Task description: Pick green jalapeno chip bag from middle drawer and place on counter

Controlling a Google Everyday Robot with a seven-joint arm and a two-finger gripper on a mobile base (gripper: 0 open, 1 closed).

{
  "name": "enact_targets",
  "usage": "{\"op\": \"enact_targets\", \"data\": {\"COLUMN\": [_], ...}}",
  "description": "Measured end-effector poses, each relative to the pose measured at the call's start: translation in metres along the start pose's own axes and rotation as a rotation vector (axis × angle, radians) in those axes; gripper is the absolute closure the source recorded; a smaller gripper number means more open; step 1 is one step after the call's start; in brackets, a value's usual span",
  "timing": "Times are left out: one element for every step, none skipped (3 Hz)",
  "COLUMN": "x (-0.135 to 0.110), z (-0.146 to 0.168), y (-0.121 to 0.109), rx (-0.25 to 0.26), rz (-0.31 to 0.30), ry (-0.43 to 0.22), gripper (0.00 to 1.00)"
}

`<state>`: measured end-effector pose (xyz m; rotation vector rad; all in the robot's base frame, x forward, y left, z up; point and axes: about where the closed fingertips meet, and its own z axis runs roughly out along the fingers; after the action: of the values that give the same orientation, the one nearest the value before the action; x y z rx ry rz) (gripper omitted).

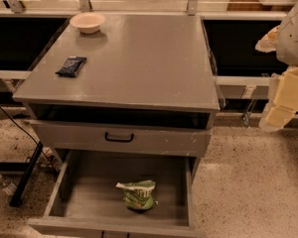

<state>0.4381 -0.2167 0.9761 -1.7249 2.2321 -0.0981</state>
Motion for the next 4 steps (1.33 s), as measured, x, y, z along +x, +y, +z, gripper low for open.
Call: {"op": "enact_targets", "data": {"x": [0.0, 0.0, 0.004, 0.012], "z": [0.0, 0.014, 0.033, 0.052], "y": [0.0, 0.01, 0.025, 0.039], "rx": [0.0, -0.017, -0.056, -0.089], "rz": [0.0, 0.004, 0.013, 0.02], "ry": [0.0, -0.017, -0.027, -0.048], "gripper": [0.0, 0.0, 0.0, 0.0]}}
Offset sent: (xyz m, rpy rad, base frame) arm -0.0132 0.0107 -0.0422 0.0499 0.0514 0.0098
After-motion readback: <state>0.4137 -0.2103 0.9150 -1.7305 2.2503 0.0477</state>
